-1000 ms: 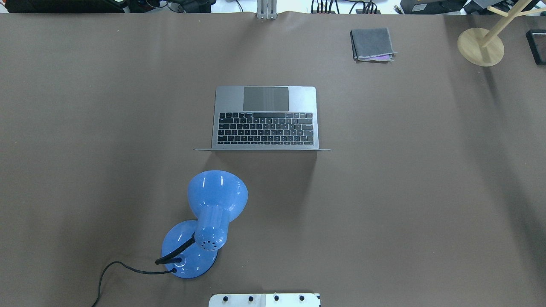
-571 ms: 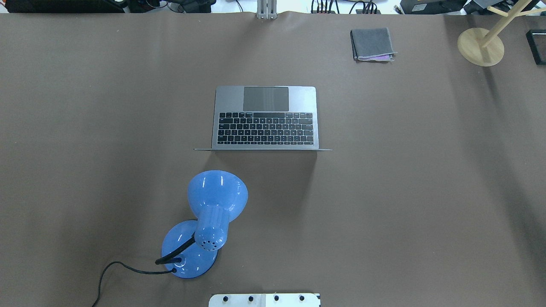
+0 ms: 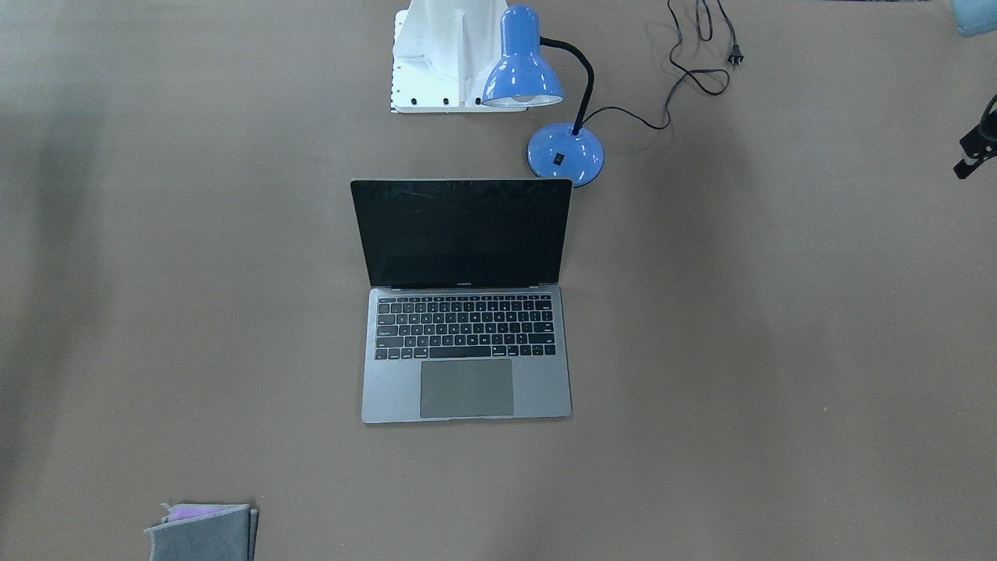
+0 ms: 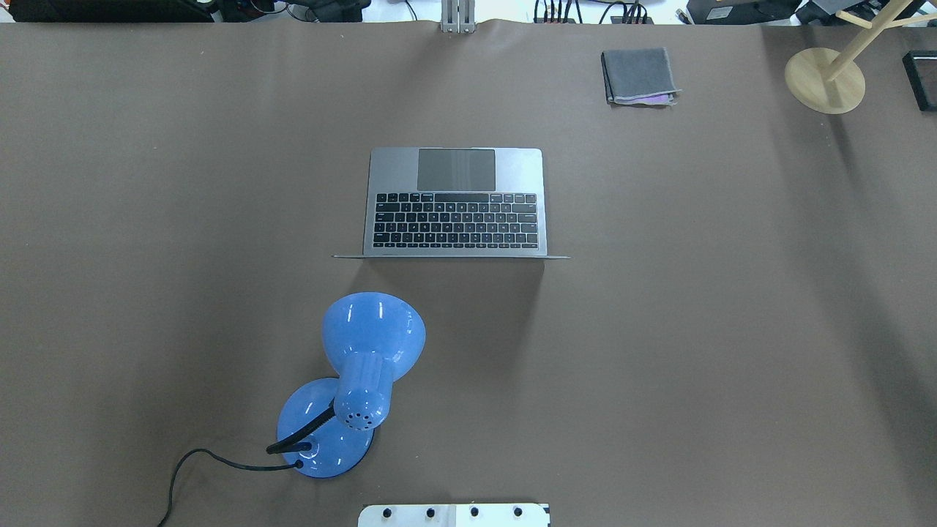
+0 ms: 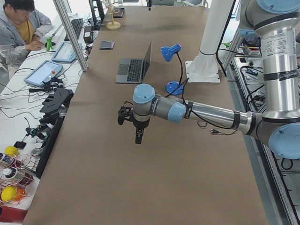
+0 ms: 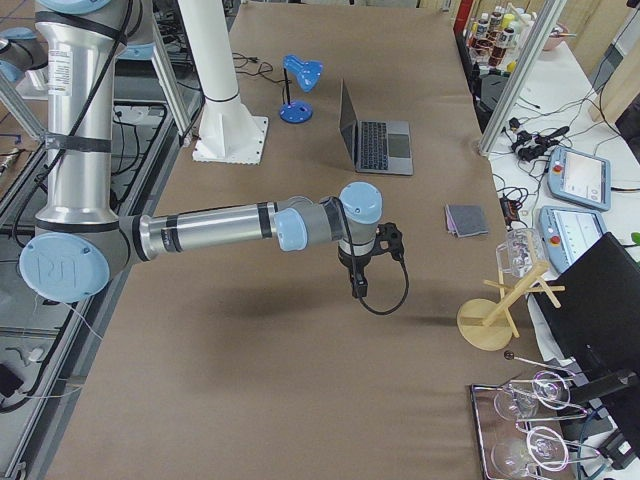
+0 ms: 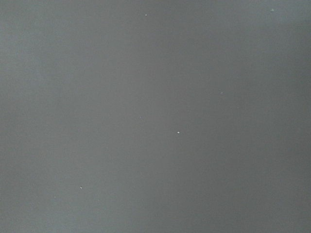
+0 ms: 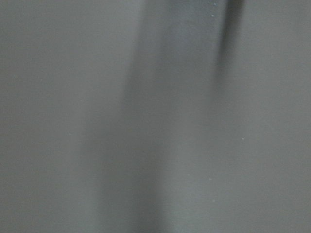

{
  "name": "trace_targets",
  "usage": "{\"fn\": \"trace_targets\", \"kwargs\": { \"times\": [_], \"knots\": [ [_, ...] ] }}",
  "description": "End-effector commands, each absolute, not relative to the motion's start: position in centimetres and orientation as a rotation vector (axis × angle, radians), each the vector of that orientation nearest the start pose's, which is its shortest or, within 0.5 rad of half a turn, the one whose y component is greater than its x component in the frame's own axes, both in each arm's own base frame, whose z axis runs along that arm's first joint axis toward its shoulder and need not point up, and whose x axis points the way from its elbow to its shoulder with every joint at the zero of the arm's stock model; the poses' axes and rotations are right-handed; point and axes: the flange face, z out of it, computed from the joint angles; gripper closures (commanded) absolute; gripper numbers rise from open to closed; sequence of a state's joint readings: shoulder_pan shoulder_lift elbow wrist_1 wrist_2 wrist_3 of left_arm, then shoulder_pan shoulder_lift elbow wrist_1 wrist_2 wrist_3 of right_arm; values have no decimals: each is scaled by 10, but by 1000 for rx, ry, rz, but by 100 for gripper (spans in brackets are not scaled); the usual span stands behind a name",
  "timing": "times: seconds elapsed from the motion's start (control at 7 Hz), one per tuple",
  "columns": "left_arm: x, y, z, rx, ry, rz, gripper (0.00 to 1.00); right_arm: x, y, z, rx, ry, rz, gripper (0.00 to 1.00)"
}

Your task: Close laptop

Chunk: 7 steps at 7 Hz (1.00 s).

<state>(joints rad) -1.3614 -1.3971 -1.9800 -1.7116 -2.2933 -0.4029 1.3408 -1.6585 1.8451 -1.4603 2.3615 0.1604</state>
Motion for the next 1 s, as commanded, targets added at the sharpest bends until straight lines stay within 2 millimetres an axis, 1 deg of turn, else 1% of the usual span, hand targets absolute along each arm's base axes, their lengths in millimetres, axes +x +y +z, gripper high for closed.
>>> {"fn": "trace_targets", "kwargs": {
  "times": [0.0, 0.14, 0.29, 0.43, 0.57, 0.71, 0.86],
  "knots": [
    [86, -435, 448, 71, 867, -164, 63, -133, -445, 464, 114, -935, 21, 79],
    [126, -438, 418, 11, 904, -230, 100, -168, -424, 427, 101, -952, 45, 100],
    [163, -434, 381, -25, 947, -245, 100, -197, -406, 392, 70, -997, 51, 100],
    [203, -416, 343, -80, 995, -253, 100, -233, -398, 355, 6, -1052, 98, 100],
    [239, -403, 307, -137, 1038, -269, 100, -264, -393, 319, -48, -1105, 140, 100],
    [269, -397, 278, -178, 1064, -264, 100, -292, -384, 295, -86, -1133, 149, 100],
    [284, -394, 257, -202, 1056, -256, 100, -313, -374, 283, -88, -1139, 136, 100]
  ]
}}
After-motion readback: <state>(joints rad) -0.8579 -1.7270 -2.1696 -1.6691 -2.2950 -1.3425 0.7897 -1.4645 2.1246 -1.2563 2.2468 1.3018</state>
